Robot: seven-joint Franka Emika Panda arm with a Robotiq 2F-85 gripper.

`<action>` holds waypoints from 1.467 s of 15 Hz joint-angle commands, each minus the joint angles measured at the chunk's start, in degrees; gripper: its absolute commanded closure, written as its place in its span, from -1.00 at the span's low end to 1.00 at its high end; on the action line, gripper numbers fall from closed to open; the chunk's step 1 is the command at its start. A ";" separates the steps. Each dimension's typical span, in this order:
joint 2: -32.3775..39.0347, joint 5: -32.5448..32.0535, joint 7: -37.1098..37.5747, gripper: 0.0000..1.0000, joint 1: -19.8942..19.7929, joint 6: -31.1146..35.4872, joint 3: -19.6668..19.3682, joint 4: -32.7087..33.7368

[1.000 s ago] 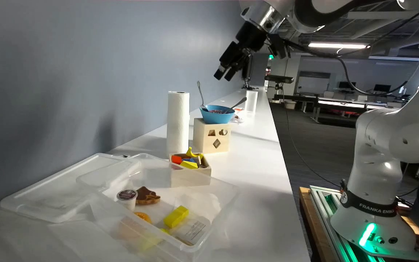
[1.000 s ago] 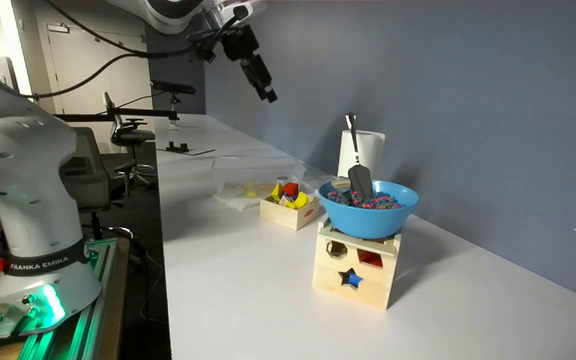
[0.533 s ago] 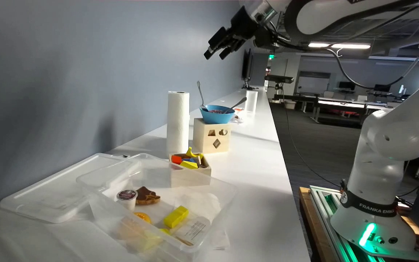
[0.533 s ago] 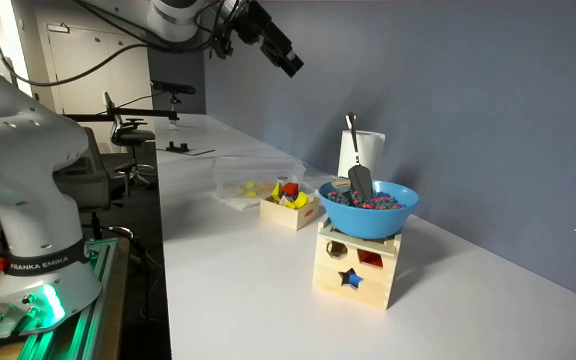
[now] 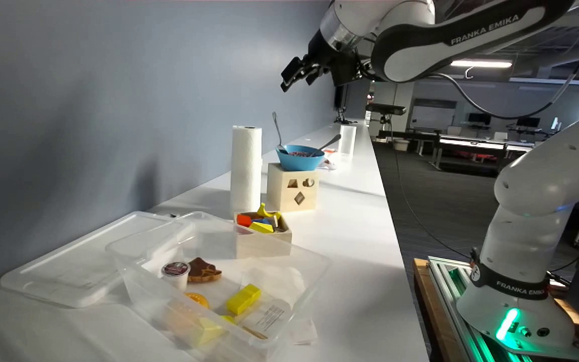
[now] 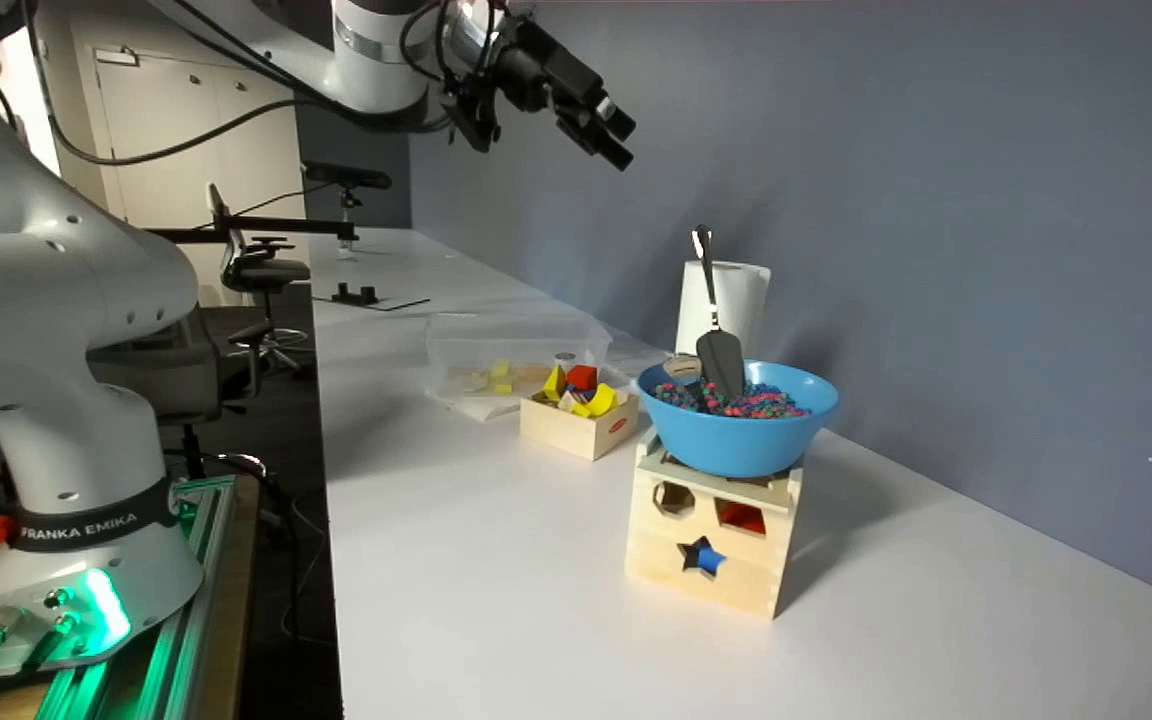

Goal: Put the cake knife directly onto the counter

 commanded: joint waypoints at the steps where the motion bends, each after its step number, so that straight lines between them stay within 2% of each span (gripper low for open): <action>1: 1.29 -2.53 2.09 -1.00 1.65 -1.20 -0.85 0.34; 12: 5.75 -4.96 5.10 -1.00 3.24 -2.55 0.42 1.87; 16: 7.75 -10.79 9.62 -1.00 2.97 -2.25 0.14 3.08; 22: 12.68 -21.38 17.08 -1.00 6.25 -4.05 -2.29 5.57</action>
